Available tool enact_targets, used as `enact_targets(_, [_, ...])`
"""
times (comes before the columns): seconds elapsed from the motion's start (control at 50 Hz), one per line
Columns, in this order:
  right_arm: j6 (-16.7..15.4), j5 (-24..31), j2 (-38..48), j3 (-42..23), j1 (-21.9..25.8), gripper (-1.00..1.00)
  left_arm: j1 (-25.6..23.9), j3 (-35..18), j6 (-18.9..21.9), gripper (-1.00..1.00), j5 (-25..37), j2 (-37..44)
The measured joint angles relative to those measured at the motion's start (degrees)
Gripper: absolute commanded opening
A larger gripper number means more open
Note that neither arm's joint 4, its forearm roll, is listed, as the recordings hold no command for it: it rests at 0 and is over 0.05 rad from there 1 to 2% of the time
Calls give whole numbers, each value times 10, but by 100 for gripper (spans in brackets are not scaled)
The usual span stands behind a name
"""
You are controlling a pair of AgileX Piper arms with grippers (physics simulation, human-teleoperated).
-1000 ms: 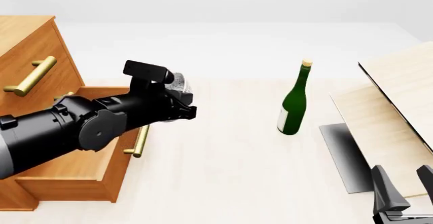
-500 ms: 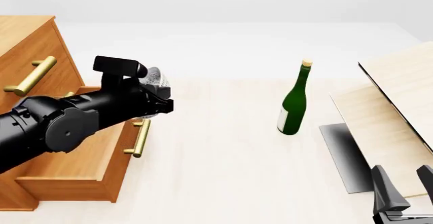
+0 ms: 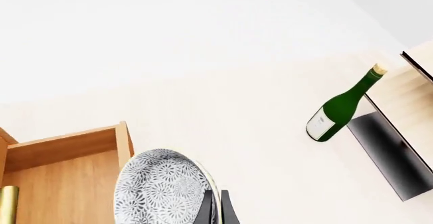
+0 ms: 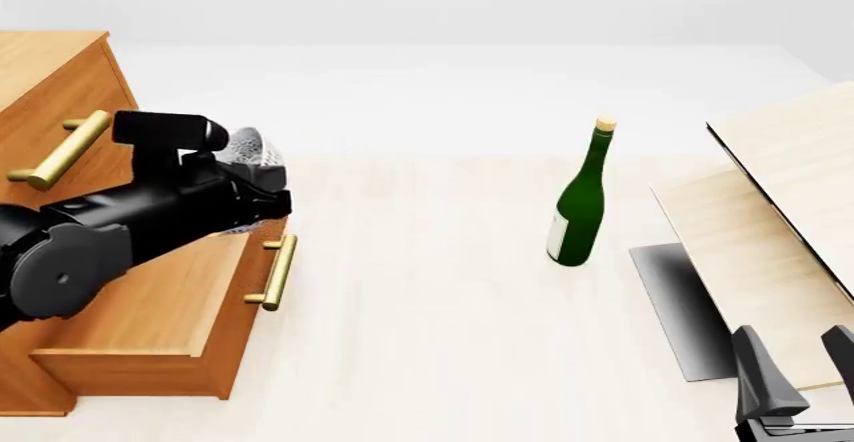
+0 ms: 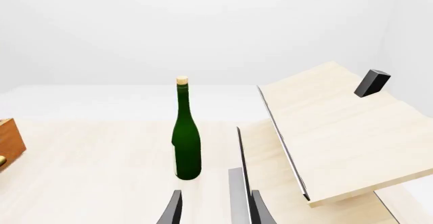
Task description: Put the bowl in the bottom drawer of the cabinet.
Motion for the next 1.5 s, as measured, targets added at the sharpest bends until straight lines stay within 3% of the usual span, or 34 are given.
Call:
enact_targets(0.58, [0,0,0,0,0,100,76,36,3,-100,-3,-29])
enact_targets(1.5, [0,0,0,0,0,100,124,109,-23,-100,-60,-27])
